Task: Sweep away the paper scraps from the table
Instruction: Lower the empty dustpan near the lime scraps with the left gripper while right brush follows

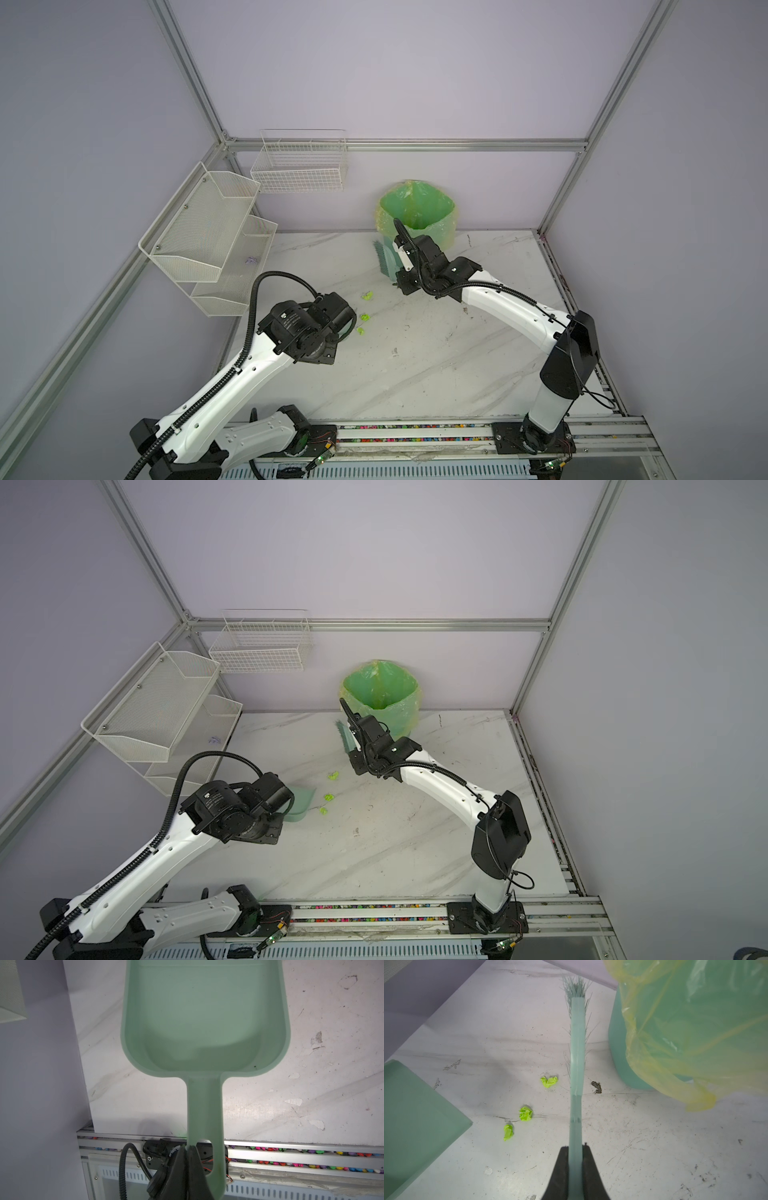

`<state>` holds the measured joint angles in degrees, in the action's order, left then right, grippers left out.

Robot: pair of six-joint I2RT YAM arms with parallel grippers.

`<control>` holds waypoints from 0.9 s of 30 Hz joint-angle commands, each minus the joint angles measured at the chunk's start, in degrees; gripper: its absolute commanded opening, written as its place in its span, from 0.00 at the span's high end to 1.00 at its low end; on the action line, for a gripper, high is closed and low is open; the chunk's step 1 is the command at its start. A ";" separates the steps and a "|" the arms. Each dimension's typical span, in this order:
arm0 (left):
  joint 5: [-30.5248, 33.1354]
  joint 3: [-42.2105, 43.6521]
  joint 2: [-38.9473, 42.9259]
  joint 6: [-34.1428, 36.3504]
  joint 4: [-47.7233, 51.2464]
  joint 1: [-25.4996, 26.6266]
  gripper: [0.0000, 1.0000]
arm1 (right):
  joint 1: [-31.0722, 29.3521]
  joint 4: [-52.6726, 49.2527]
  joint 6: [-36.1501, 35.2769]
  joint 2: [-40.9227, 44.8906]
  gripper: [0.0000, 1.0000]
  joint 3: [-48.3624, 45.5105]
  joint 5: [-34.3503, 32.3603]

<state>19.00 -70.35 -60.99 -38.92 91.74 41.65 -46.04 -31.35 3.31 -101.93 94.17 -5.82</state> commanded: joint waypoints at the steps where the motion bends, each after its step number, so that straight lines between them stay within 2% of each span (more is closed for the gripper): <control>1: -4.35 4.96 1.88 -5.29 -2.46 1.54 1.00 | -0.49 2.28 -5.28 -1.62 1.00 2.27 -2.05; 13: -7.64 12.65 -1.08 -12.35 -9.17 12.55 1.00 | -1.37 7.14 -17.56 -7.58 1.00 4.98 -1.01; 24: -5.49 15.07 -4.36 -12.94 -13.30 14.25 1.00 | -2.89 6.07 -23.80 -15.30 1.00 9.54 -3.05; 27: -7.47 17.08 -6.28 -12.68 -15.54 14.26 1.00 | -4.01 6.04 -23.89 -16.15 1.00 8.54 -2.96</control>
<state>11.94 -56.01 -66.02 -50.48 78.91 55.66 -48.71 -25.96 -17.87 -117.69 102.32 -7.99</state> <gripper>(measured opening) 0.048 0.111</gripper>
